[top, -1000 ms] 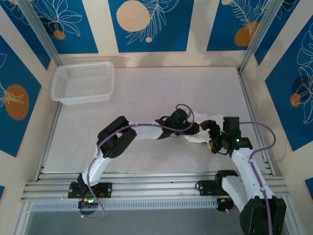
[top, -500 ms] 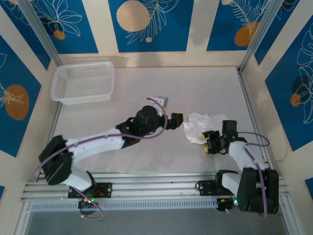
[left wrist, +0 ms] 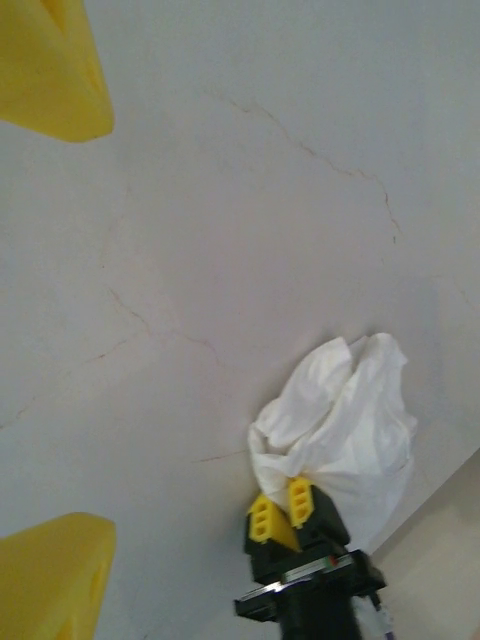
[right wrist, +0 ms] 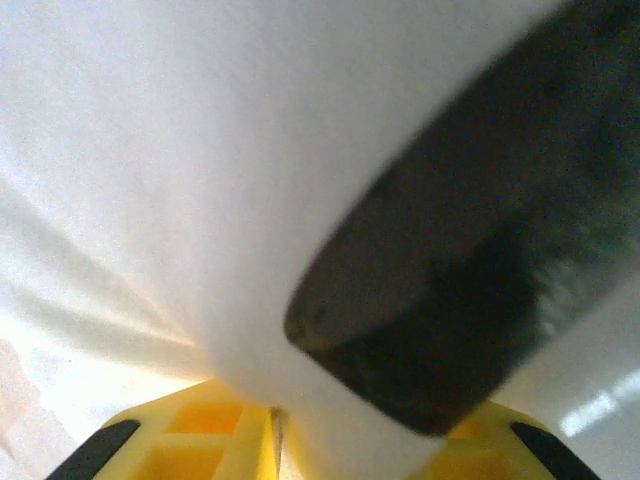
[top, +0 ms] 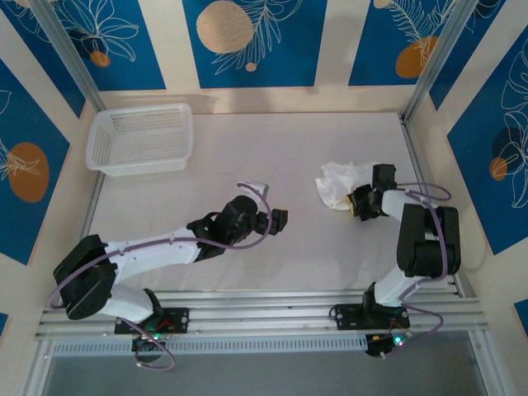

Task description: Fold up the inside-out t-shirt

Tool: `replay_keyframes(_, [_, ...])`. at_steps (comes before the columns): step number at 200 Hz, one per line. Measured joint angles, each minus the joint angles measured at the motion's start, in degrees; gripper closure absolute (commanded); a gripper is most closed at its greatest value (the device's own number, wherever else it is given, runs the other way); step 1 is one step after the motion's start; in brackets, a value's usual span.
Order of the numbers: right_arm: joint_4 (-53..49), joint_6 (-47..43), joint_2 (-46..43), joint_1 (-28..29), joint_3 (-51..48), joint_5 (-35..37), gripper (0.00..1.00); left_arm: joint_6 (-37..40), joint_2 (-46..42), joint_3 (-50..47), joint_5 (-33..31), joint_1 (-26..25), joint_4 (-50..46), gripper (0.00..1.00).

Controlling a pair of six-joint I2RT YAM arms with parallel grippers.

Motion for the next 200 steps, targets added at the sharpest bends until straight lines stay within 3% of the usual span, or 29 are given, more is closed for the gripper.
replay_keyframes(42, [-1.2, 0.4, 11.5, -1.5, 14.8, 2.4, 0.82, 0.4, 0.0, 0.0, -0.7, 0.5, -0.3, 0.05])
replay_keyframes(101, [-11.1, -0.3, 26.9, -3.5, 42.2, 6.1, 0.81, 1.0, -0.1, -0.2, -1.6, 1.8, -0.6, 0.05])
replay_keyframes(125, [-13.3, -0.3, 31.8, -4.7, 49.0, 6.1, 0.81, 1.0, -0.4, -1.1, -2.0, 2.6, -0.5, 0.06])
replay_keyframes(185, [-26.3, -5.8, 47.2, -4.8, 74.5, 7.1, 0.76, 0.9, -0.4, -2.0, -2.1, 3.5, -0.6, 0.06])
replay_keyframes(200, [-28.7, -7.4, 49.9, -4.7, 79.9, 7.4, 0.7, 0.9, -0.4, -2.6, -2.3, 3.6, -0.7, 0.04])
